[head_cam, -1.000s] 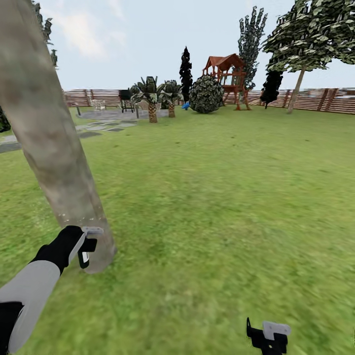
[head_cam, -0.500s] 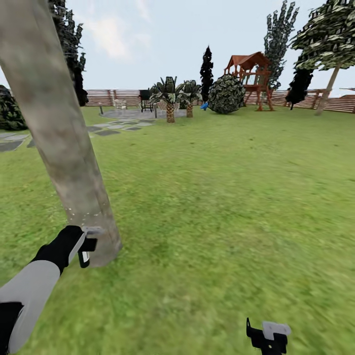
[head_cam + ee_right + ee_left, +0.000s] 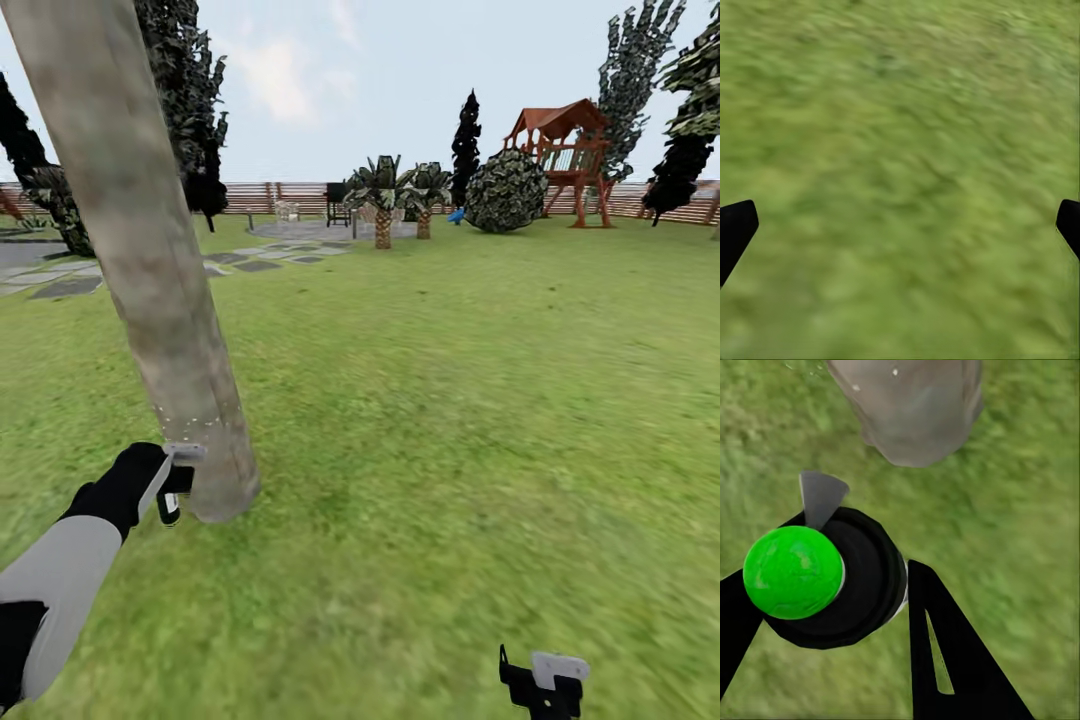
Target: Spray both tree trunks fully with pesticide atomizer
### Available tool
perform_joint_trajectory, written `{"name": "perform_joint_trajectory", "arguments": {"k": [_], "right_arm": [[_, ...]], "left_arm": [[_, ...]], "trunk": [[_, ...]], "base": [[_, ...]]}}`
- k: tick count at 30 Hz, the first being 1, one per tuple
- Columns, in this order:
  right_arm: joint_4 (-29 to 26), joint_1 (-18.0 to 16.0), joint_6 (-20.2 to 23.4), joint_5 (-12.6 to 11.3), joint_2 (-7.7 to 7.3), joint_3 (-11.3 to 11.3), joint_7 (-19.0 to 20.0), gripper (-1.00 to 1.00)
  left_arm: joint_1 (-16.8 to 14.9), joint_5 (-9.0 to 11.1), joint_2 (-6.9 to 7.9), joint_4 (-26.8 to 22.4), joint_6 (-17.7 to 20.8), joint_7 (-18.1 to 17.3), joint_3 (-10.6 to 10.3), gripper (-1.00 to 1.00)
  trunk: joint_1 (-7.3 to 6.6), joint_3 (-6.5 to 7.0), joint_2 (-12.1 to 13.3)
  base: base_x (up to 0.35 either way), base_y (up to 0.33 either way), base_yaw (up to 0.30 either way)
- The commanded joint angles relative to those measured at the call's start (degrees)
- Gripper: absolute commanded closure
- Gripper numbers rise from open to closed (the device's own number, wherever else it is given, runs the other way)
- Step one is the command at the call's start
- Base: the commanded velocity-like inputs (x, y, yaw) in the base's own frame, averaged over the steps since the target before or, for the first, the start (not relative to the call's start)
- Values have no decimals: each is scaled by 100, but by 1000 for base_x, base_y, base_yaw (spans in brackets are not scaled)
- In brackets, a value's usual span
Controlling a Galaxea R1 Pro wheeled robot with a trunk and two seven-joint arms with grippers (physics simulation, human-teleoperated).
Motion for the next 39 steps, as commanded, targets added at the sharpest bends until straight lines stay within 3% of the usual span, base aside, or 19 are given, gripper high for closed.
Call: {"name": "perform_joint_trajectory", "arguments": {"k": [1, 9, 12, 14, 16, 19, 22, 26, 30, 39], "right_arm": [[6, -4, -10, 61, 1, -31, -32, -100], [6, -4, -10, 61, 2, -30, -30, -100], [6, -4, -10, 61, 2, -29, -30, -100], [6, -4, -10, 61, 2, -29, -28, -100], [6, -4, -10, 61, 2, -26, -29, -100], [6, -4, -10, 61, 2, -24, -30, -100], [6, -4, -10, 61, 2, -25, -28, -100], [6, -4, -10, 61, 2, -23, -23, -100], [6, -4, -10, 61, 0, -30, -23, -100], [2, -4, -10, 61, -8, -31, -29, -100]], "left_arm": [[-71, -12, 3, -7, 31, 71, -3, 100], [-114, -17, -5, -146, 60, 132, -1, 100], [-37, -34, 112, -242, 41, 139, 61, 100], [114, -31, 240, -232, 9, 134, 432, 100], [237, -55, 261, -201, -15, 126, 708, 100], [427, -59, 149, -162, -109, 130, 757, 100], [574, -64, -102, -136, -494, 226, 769, 100], [609, -51, -179, 188, -577, 454, 771, 100], [623, -59, -185, 422, -590, 476, 779, 100], [1048, -42, -117, 440, -710, 515, 831, 100]], "trunk": [[0, -6, -2], [0, -6, -2], [0, -6, -2], [0, -6, -2], [0, -6, -2], [0, -6, -2], [0, -6, -2], [0, -6, -2], [0, -6, -2], [0, -6, -2]], "base": [[148, -255, 32], [226, -193, 5], [187, -112, 0], [73, -21, 0], [20, -6, 78], [3, -1, 237], [8, -3, 270], [137, -138, 273], [193, -203, 79], [198, -207, 2]]}}
